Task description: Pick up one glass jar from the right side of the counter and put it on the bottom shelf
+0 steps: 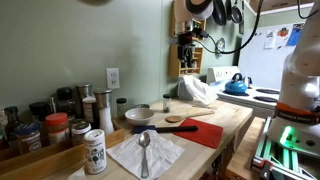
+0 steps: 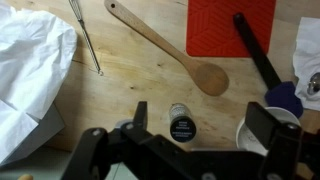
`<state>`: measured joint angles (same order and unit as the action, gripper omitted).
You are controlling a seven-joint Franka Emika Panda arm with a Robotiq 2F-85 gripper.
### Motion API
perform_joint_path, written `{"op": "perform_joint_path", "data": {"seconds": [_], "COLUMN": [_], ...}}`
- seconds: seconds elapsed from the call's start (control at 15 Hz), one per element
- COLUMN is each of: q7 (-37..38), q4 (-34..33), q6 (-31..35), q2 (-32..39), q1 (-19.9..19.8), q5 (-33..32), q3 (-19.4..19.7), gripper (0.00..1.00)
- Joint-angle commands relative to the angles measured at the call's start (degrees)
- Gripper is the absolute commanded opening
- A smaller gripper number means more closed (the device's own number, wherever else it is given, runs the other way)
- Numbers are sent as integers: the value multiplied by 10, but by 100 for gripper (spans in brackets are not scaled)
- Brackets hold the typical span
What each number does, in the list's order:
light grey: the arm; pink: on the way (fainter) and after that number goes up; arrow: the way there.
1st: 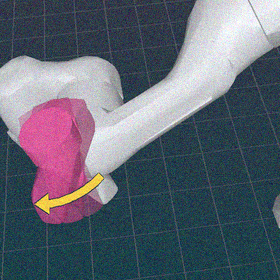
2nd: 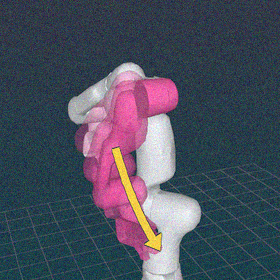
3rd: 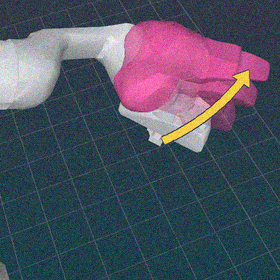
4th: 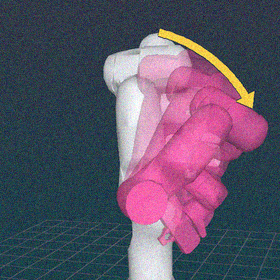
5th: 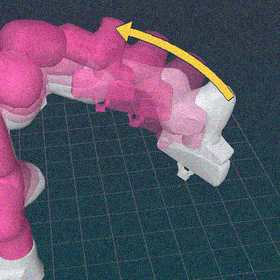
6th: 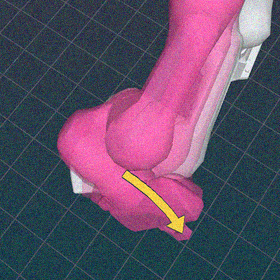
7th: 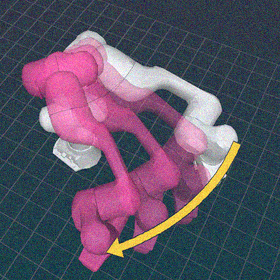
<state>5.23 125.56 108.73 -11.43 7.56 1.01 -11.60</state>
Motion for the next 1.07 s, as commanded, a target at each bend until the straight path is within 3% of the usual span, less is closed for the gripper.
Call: {"op": "perform_joint_path", "data": {"seconds": [0.0,0.27,0.6,1.0], "q7": [1,-8,-5,22], "q4": [-1,1,43,73], "q6": [-1,20,180,331], "q2": [1,36,83,148], "q1": [6,8,10,18], "q5": [-1,26,93,76], "q3": [5,8,10,4], "gripper": [100,100,100,100]}}
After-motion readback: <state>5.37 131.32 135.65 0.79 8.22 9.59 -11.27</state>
